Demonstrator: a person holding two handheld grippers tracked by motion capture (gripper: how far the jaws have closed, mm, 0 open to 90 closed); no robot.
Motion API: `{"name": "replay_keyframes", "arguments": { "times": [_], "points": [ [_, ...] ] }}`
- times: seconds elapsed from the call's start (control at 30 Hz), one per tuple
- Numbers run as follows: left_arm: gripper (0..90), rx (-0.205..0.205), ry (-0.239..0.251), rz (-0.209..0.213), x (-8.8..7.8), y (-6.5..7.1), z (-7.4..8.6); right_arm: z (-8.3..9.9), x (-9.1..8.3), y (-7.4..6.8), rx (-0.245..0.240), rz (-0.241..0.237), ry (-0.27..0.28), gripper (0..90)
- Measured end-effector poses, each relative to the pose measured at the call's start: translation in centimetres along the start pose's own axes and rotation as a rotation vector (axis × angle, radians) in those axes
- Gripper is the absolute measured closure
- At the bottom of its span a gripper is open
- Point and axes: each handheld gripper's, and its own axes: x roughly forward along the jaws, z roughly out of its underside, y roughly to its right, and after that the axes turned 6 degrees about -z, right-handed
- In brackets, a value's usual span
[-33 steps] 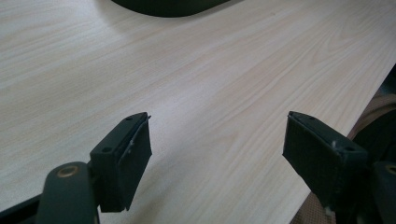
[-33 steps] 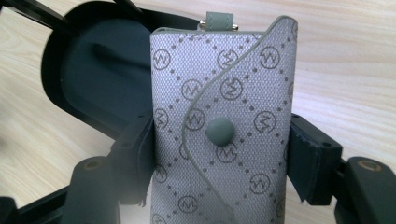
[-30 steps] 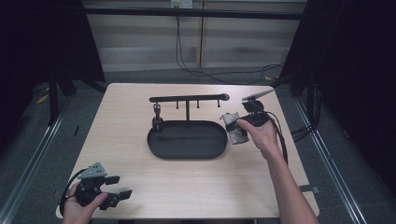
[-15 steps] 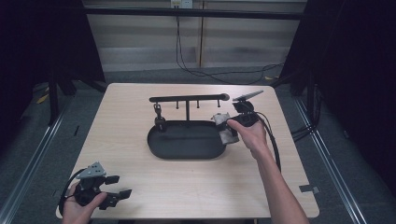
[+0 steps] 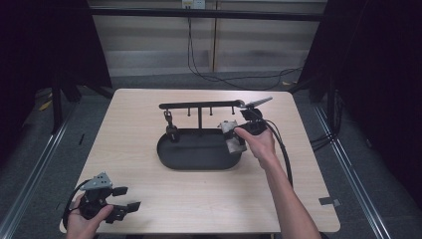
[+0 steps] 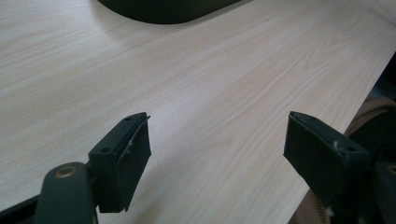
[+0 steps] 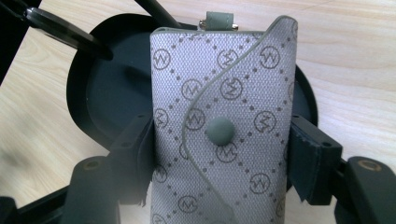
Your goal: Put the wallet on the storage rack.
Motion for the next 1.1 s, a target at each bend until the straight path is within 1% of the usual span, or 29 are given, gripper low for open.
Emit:
{"name": "replay_keyframes", "arguments": {
  "times": [0.13, 0.23, 0.7, 0.8, 1.1],
  "points": [
    [22.1, -0.006, 0.002, 0.001, 0.0, -0.1, 0.0, 0.1, 0.8, 0.2, 0.005, -0.004, -0.002, 33.1],
    [22.0, -0.015, 0.004, 0.002, -0.1, -0.2, 0.1, 0.2, 1.3, 0.4, 0.024, -0.012, 0.005, 33.1],
    [22.1, 0.000, 0.004, 0.001, -0.1, 0.0, 0.0, 1.1, 2.9, 1.0, 0.050, -0.020, 0.018, 33.1],
    [22.1, 0.000, -0.002, -0.001, 0.0, 0.0, 0.1, 1.3, 3.3, 1.0, 0.045, -0.017, 0.009, 33.1],
    [22.1, -0.003, 0.003, 0.004, -0.1, 0.0, 0.1, 1.4, 4.2, 1.0, 0.041, -0.003, 0.014, 33.1]
  ]
}}
